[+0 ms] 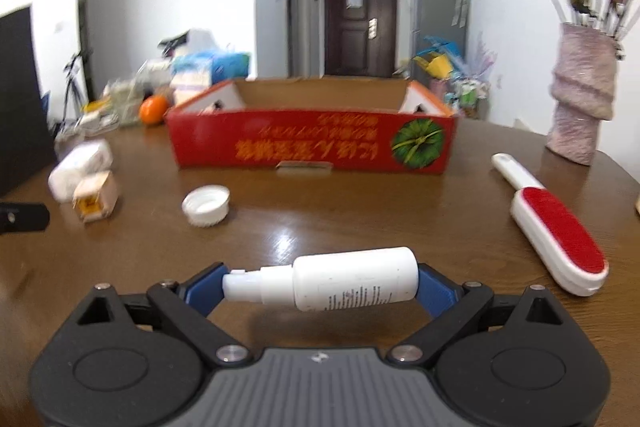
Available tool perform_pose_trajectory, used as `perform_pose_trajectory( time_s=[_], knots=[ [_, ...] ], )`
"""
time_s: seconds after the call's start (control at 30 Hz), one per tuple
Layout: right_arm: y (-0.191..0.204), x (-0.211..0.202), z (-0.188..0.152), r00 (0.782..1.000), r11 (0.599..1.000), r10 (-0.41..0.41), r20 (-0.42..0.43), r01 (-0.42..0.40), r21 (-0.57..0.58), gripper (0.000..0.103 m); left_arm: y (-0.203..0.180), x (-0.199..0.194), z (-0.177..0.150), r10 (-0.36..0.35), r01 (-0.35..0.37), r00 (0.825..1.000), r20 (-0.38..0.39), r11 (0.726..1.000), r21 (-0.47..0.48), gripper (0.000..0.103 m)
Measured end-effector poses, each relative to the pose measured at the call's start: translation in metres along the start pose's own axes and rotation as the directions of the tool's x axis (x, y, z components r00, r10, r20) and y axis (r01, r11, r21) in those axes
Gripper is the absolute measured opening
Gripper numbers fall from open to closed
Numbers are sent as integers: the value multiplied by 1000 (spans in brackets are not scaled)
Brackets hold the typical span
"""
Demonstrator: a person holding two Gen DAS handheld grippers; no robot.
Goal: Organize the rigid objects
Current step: 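Move the right tool to the white spray bottle and close on it, then grasp the cream plug adapter with the left tool while the right tool holds the spray bottle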
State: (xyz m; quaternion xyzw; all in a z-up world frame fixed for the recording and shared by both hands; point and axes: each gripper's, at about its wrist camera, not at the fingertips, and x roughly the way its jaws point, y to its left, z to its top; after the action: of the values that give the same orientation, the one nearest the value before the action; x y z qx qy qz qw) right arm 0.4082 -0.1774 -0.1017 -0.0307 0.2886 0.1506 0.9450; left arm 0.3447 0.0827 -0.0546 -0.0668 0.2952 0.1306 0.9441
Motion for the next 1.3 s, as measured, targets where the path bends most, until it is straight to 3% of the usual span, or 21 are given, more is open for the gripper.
perform_pose_trajectory(
  time_s=[0.23, 0.47, 0.73, 0.87, 0.93, 1.07, 1.13, 1.2, 1.3],
  knots=[
    [-26, -11, 6, 993, 992, -83, 78, 75, 106, 98, 1, 35, 24, 74, -75, 997, -16, 996, -43, 103],
    [-39, -11, 6, 987, 981, -133, 93, 118, 152, 98, -5, 75, 36, 183, -185, 983, -27, 981, -62, 103],
    [-38, -8, 5, 982, 978, -164, 94, 150, 146, 98, -7, 104, 37, 234, -239, 970, -62, 967, -92, 103],
    [-36, -6, 4, 980, 977, -176, 91, 164, 134, 98, -7, 110, 37, 217, -223, 973, -73, 970, -99, 101],
    [-35, -5, 4, 979, 977, -183, 90, 170, 132, 98, -8, 111, 37, 215, -222, 974, -75, 971, -95, 95],
    [-33, -5, 3, 976, 975, -194, 97, 182, 126, 98, -7, 118, 36, 192, -204, 974, -116, 974, -98, 65],
    [-32, -4, 3, 975, 974, -202, 96, 189, 123, 98, -7, 117, 35, 185, -196, 976, -115, 976, -97, 57],
    [-32, -4, 3, 973, 973, -208, 99, 195, 125, 98, -6, 114, 35, 146, -158, 983, -108, 982, -107, 41],
    [-33, -5, 3, 970, 970, -219, 105, 204, 133, 98, -9, 111, 33, 121, -131, 987, -103, 987, -92, 40]
  ],
)
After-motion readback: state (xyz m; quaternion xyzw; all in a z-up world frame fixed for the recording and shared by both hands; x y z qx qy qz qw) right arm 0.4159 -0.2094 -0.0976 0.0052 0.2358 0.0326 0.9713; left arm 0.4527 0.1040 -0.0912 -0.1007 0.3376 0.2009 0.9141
